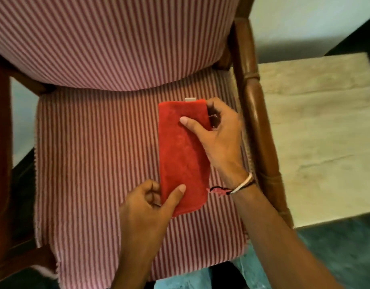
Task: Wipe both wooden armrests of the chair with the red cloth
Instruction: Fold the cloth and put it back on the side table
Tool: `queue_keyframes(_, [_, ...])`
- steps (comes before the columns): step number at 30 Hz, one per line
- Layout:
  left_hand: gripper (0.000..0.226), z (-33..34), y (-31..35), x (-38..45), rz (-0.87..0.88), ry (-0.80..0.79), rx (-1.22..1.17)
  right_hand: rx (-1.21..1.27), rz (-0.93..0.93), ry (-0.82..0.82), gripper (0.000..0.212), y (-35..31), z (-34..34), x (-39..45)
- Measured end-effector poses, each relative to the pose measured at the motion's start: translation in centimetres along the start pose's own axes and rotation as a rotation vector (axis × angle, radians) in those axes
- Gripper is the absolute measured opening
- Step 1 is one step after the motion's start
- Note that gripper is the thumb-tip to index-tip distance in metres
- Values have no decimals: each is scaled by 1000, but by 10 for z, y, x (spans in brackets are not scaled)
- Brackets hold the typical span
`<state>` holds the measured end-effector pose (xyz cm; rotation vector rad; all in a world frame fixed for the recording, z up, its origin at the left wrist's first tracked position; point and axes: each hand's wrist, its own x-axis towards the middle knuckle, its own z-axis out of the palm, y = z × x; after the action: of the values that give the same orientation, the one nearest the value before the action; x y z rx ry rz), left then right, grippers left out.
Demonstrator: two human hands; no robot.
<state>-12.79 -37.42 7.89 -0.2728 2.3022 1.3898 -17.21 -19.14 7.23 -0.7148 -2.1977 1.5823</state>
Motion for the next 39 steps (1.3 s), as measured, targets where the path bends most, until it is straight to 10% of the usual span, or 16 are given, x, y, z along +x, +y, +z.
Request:
queue_keyframes(19, [31, 247, 97, -77, -64, -389, -296, 41, 160, 180, 37, 70, -252, 74])
queue_keyframes(24, [75, 300, 90, -80, 259, -307, 44, 31, 228, 78, 39, 115, -275, 89])
queue_keyframes(39, [78, 375, 42, -19, 321, -519, 1086, -733, 76, -438, 60, 246, -292, 76])
